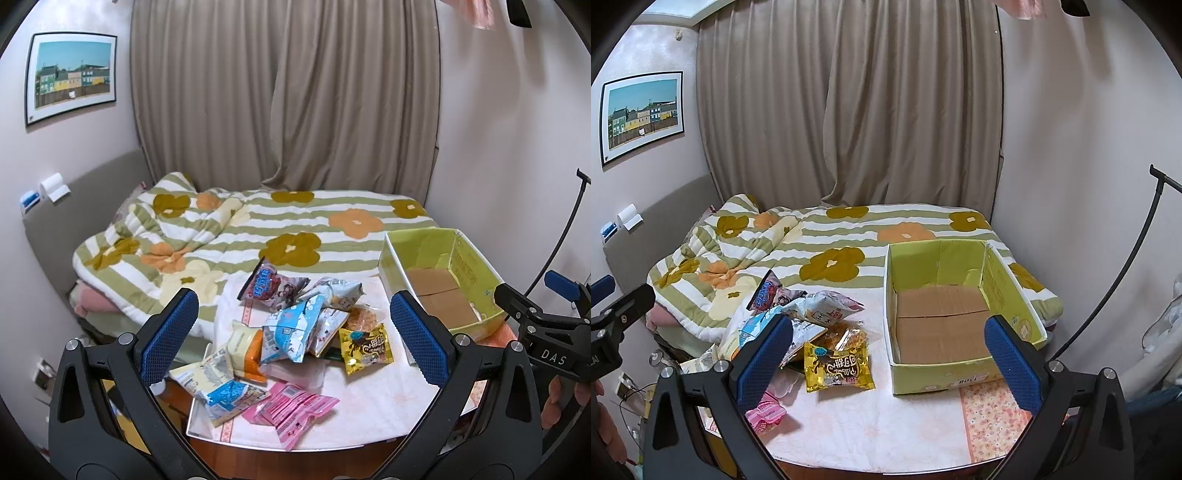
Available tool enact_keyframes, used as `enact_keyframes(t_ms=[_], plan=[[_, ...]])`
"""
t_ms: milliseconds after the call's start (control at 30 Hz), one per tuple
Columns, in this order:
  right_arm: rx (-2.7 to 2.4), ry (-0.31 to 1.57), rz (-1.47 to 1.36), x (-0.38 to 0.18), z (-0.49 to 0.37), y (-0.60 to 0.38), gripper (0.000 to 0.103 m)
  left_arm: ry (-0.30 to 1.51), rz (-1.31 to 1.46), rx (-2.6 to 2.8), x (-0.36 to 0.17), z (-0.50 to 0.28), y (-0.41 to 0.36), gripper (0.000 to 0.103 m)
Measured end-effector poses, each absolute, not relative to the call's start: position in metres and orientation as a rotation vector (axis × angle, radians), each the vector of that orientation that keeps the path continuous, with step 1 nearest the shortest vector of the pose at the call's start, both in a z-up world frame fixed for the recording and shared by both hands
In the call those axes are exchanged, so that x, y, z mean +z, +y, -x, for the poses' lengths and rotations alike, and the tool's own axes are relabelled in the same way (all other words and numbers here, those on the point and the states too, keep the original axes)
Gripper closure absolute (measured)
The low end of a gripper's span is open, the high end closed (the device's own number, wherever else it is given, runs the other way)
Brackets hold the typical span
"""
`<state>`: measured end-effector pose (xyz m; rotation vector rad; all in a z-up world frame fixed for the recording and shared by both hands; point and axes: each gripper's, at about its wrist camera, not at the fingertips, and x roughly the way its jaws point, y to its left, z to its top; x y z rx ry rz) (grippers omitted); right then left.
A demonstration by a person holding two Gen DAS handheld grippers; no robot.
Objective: Organize snacks
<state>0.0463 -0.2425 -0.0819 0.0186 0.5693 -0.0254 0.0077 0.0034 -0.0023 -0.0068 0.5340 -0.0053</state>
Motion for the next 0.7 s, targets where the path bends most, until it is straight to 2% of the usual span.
enact_keyframes(t_ms=[700], plan=[[-0.030, 0.576, -0.019, -0.0841, -0.0456, -0.2410, 0.000, 0.535, 0.002, -0.011, -0.0011, -0.0062, 0.0052, 0.000]])
